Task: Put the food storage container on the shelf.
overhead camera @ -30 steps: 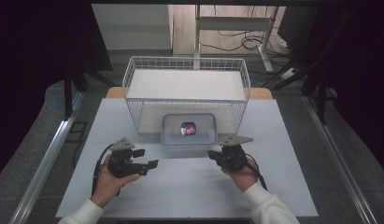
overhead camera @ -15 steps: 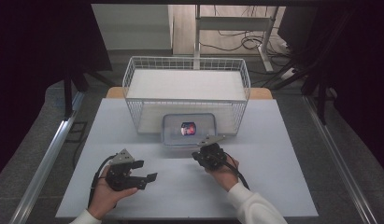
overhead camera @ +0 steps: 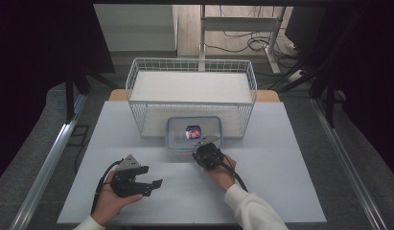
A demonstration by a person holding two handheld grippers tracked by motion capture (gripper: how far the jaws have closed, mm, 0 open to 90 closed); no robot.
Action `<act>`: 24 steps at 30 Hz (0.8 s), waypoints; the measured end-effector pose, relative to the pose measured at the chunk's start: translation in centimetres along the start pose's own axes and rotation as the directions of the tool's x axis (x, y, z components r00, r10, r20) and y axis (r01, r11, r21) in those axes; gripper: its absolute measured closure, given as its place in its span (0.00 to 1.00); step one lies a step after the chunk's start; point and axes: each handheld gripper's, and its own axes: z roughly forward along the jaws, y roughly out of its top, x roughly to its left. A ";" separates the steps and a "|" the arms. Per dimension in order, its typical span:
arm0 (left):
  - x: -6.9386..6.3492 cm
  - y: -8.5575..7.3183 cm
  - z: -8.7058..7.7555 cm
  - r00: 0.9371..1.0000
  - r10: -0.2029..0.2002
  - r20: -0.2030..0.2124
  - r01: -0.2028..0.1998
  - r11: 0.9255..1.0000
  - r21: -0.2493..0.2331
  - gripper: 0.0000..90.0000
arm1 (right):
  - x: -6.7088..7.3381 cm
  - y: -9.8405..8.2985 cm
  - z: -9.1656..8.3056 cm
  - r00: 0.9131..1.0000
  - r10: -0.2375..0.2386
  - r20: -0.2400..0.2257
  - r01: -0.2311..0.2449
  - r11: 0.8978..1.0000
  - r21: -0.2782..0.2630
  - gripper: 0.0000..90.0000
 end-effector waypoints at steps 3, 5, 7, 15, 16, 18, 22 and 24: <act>0.1 0.0 0.0 1.000 0.004 -0.004 -0.004 1.000 0.001 0.27 | -0.1 0.2 0.1 1.000 0.002 -0.022 -0.002 1.000 -0.005 0.98; 0.1 0.0 0.0 1.000 0.004 -0.006 -0.004 1.000 0.002 0.27 | -0.1 0.4 -0.1 1.000 0.003 -0.022 -0.003 1.000 -0.016 0.98; 0.1 -0.1 0.0 1.000 0.006 -0.008 -0.006 1.000 0.002 0.27 | -0.1 0.7 -0.2 1.000 0.006 -0.021 -0.007 1.000 -0.028 0.98; 0.1 0.0 -0.2 1.000 0.004 -0.010 -0.004 1.000 -0.004 0.27 | -0.5 1.5 0.0 1.000 0.021 -0.003 -0.022 0.999 -0.050 0.98; 0.1 0.0 -0.2 1.000 0.006 -0.011 -0.006 1.000 -0.004 0.27 | -0.5 1.7 0.0 1.000 0.017 0.001 -0.017 0.998 -0.053 0.98; 0.1 0.0 -0.3 1.000 0.004 -0.012 -0.004 1.000 -0.006 0.27 | -0.6 2.1 -0.1 1.000 0.019 0.011 -0.019 0.998 -0.065 0.98; 0.1 0.0 -0.3 1.000 -0.003 -0.015 0.003 1.000 -0.009 0.27 | -1.2 2.7 0.0 0.999 0.036 0.039 -0.033 0.997 -0.074 0.98; 0.1 0.0 -0.2 1.000 -0.002 -0.016 0.002 1.000 -0.007 0.27 | -1.7 2.8 0.3 0.998 0.056 0.028 -0.054 0.995 -0.085 0.98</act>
